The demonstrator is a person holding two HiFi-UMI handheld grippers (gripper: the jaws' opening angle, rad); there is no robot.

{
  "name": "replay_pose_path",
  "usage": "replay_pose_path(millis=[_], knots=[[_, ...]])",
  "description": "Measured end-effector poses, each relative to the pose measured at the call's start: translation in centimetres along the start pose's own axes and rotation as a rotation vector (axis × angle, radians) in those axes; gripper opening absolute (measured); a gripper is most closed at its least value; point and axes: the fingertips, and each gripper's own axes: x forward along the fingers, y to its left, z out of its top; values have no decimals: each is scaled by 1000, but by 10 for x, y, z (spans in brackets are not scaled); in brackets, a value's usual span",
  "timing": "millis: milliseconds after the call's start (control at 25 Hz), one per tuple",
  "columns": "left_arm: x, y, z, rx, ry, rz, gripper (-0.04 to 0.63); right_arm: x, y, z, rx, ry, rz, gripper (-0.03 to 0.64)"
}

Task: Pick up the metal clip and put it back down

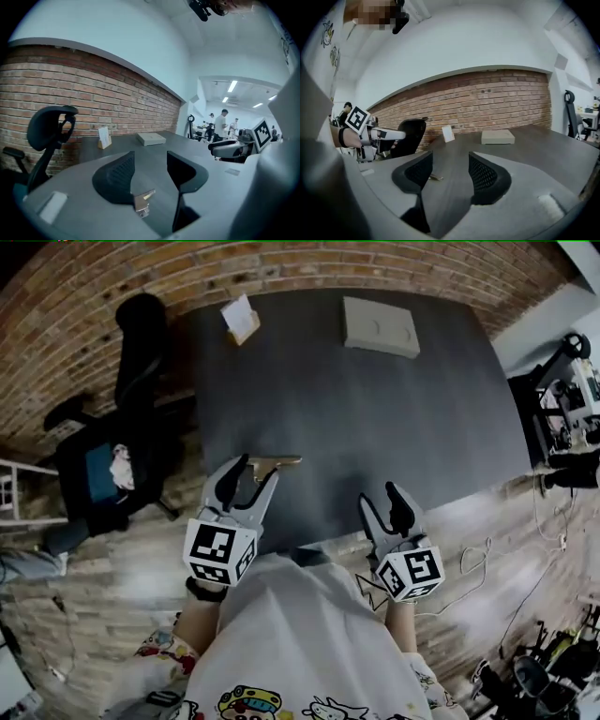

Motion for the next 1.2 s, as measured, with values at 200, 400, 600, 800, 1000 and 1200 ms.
replay_pose_path(millis=[200,400,600,800,1000,1200], knots=[[-9,10,-2,-32,-17,160,221,33,0,11,-48,6,176,236],[-28,14,-9,-62,-21,276,221,51,9,15,-82,13,299,236],[-46,19,-16,-88,-21,356,221,65,24,14,-98,32,385,236],[-61,25,-22,-110,-27,396,221,70,39,14,-119,41,427,236],[-67,32,-22,-121,-21,394,221,76,46,11,-129,73,430,236],[-68,41,-21,-131,-25,393,221,85,53,14,-136,79,431,236]])
